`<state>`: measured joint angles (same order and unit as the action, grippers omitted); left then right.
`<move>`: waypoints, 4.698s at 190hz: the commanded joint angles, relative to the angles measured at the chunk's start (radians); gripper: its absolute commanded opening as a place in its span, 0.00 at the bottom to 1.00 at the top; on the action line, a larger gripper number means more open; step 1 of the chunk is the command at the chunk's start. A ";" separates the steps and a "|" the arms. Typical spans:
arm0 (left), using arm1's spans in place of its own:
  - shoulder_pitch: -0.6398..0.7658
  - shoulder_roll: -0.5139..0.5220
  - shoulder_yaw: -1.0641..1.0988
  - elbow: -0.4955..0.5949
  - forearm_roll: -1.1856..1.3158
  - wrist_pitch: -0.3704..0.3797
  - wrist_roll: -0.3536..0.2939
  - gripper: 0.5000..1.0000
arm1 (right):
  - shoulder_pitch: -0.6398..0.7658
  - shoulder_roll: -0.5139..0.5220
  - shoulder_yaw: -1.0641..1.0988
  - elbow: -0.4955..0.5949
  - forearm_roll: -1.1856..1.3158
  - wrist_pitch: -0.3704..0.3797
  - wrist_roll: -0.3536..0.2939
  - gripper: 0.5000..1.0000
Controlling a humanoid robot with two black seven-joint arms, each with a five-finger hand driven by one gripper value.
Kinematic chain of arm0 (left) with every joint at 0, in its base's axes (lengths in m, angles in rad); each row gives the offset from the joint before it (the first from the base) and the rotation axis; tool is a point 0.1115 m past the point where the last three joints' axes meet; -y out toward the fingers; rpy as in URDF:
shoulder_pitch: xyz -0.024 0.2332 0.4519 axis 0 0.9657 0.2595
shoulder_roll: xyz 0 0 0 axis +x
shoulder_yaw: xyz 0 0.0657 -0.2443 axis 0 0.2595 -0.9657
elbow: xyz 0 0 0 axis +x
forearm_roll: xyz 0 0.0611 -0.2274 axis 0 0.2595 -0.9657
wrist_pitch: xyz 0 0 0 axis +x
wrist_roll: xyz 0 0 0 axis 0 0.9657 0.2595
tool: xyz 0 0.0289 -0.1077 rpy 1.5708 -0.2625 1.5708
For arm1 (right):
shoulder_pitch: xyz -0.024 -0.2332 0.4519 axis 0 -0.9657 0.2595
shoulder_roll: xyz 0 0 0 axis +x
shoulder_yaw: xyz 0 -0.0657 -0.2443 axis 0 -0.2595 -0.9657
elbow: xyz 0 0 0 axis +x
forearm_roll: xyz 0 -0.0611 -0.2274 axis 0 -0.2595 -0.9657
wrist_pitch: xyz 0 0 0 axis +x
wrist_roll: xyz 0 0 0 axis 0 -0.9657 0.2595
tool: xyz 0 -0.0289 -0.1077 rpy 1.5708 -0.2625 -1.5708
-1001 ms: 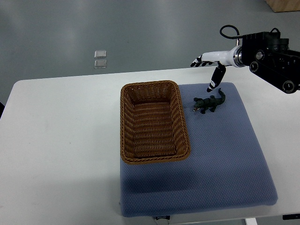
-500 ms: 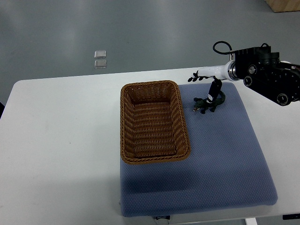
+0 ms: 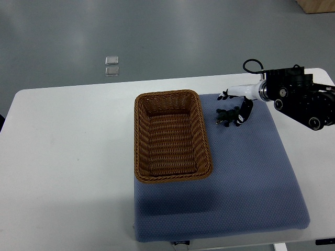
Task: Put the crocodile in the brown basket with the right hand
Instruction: 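Lower the right hand onto the crocodile and close its fingers around it, then lift the held crocodile up off the mat with the right hand, then carry the crocodile over the brown woven basket and lower it inside, then open the right hand to release the crocodile into the basket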
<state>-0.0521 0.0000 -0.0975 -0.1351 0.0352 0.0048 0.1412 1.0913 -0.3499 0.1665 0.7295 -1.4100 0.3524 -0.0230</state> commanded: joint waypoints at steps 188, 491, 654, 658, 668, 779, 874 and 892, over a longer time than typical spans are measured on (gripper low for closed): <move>0.000 0.000 -0.005 0.002 0.000 0.000 0.000 1.00 | -0.018 0.034 -0.047 -0.048 -0.007 -0.062 -0.003 0.10; 0.000 0.000 -0.004 0.000 0.000 0.000 0.000 1.00 | 0.357 -0.034 -0.047 0.304 0.089 0.048 -0.006 0.00; 0.008 0.000 -0.004 0.012 0.000 0.000 0.000 1.00 | 0.200 0.318 -0.188 0.044 0.085 -0.026 -0.005 0.00; 0.008 0.000 -0.004 0.012 -0.001 0.000 0.000 1.00 | 0.197 0.315 -0.188 0.044 0.083 -0.024 -0.005 0.00; 0.008 0.000 -0.002 0.012 -0.001 0.000 0.000 1.00 | 0.194 0.310 -0.188 0.044 0.082 -0.024 -0.005 0.00; 0.008 0.000 -0.004 0.012 0.000 0.000 0.000 1.00 | 0.148 0.290 -0.202 0.044 0.083 -0.026 -0.003 0.70; 0.008 0.000 -0.004 0.012 -0.001 0.001 0.000 1.00 | 0.165 0.195 0.045 0.057 0.120 -0.024 -0.003 0.85; 0.008 0.000 -0.004 0.012 -0.001 0.001 0.000 1.00 | 0.151 0.175 0.182 0.044 0.169 -0.044 0.003 0.85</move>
<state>-0.0445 0.0000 -0.1008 -0.1227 0.0347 0.0051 0.1411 1.2561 -0.1502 0.2055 0.7846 -1.2873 0.3290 -0.0253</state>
